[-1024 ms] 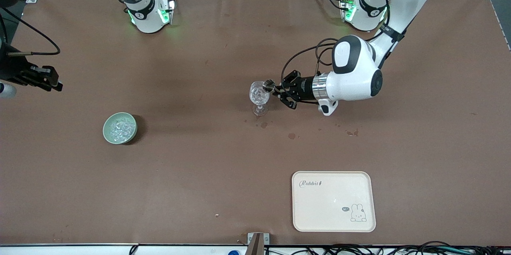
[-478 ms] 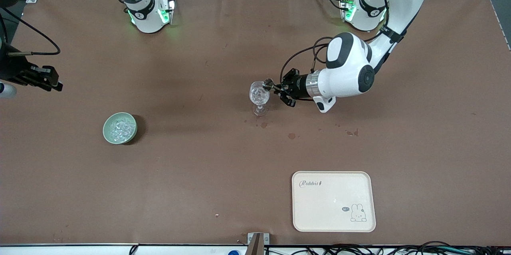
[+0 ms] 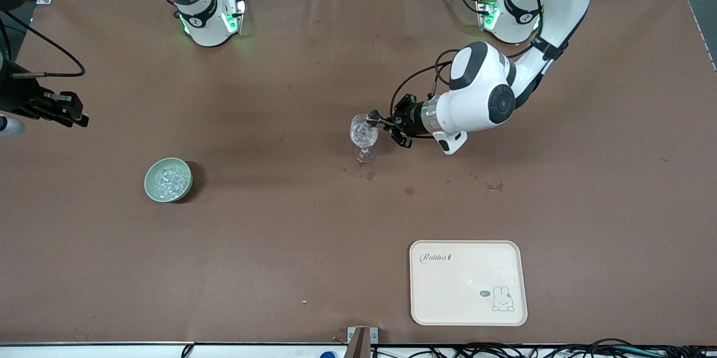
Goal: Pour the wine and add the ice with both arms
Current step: 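Tilt the jigger with the left gripper to pour into the glass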
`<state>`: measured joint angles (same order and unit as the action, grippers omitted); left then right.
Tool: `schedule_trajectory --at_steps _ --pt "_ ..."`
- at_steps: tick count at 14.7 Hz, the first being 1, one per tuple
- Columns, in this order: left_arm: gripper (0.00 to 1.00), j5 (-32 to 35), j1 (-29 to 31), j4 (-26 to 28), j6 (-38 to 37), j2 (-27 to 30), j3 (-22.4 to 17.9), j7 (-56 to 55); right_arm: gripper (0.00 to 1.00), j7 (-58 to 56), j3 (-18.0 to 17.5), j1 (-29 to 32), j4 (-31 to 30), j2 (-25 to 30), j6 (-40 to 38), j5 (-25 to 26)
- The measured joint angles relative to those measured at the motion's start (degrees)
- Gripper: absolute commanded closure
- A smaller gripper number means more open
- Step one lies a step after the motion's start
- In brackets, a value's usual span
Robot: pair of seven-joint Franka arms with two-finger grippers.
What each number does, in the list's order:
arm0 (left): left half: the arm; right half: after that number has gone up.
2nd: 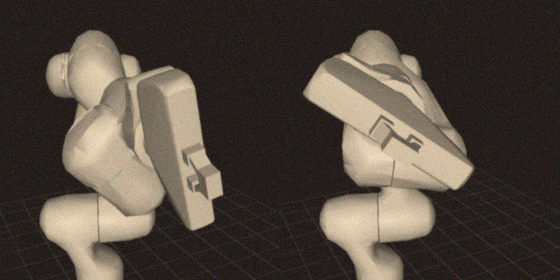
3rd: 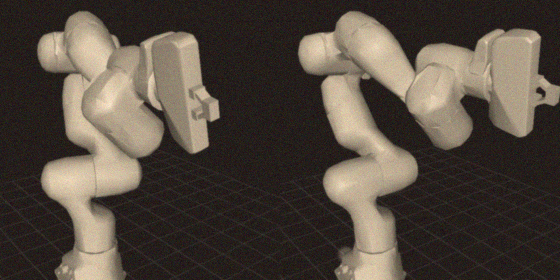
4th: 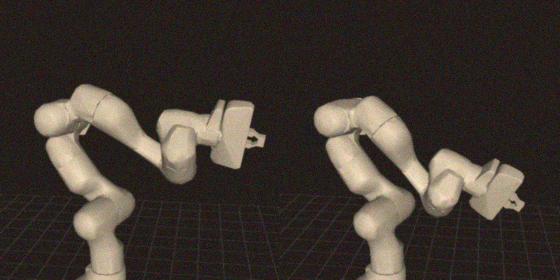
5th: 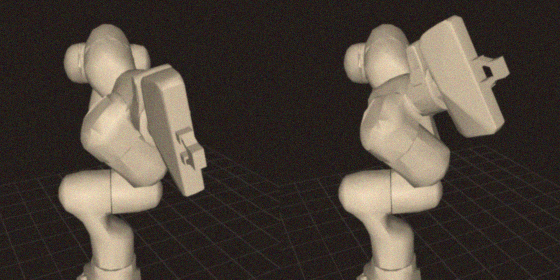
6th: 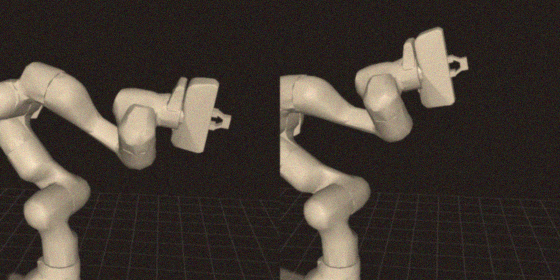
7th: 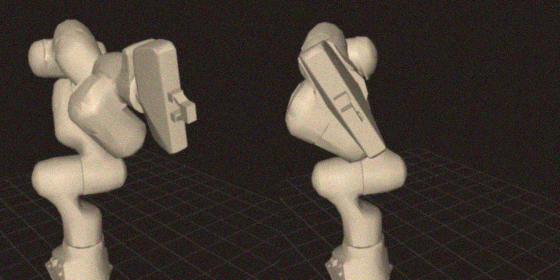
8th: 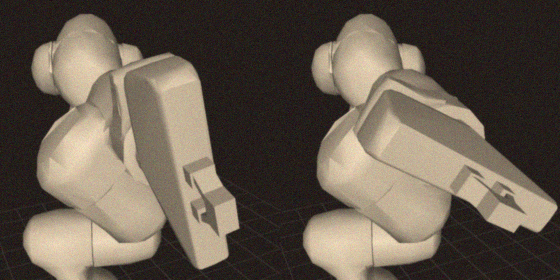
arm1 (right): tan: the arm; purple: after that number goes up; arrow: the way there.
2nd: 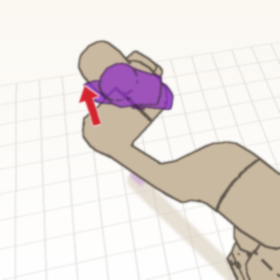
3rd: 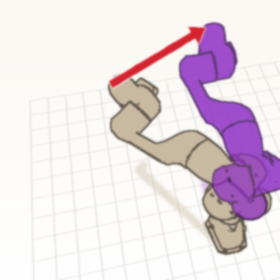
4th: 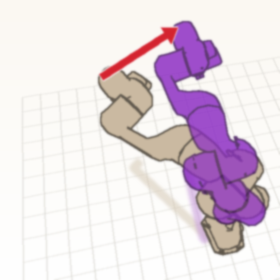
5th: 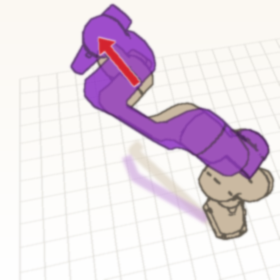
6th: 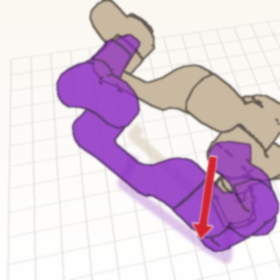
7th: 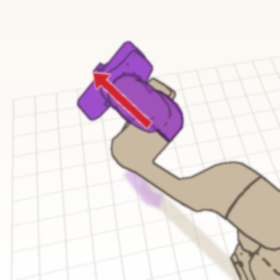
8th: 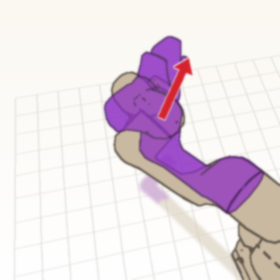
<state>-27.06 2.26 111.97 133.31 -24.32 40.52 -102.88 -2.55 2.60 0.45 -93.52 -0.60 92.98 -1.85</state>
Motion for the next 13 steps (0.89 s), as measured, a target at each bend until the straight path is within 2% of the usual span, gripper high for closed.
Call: schedule_trajectory --at_steps 13 --pt "1.0 9.32 -2.56 -2.28 -0.8 0.1 0.08 -11.68 0.94 0.0 0.01 0.0 0.0 0.0 -0.11 0.0"
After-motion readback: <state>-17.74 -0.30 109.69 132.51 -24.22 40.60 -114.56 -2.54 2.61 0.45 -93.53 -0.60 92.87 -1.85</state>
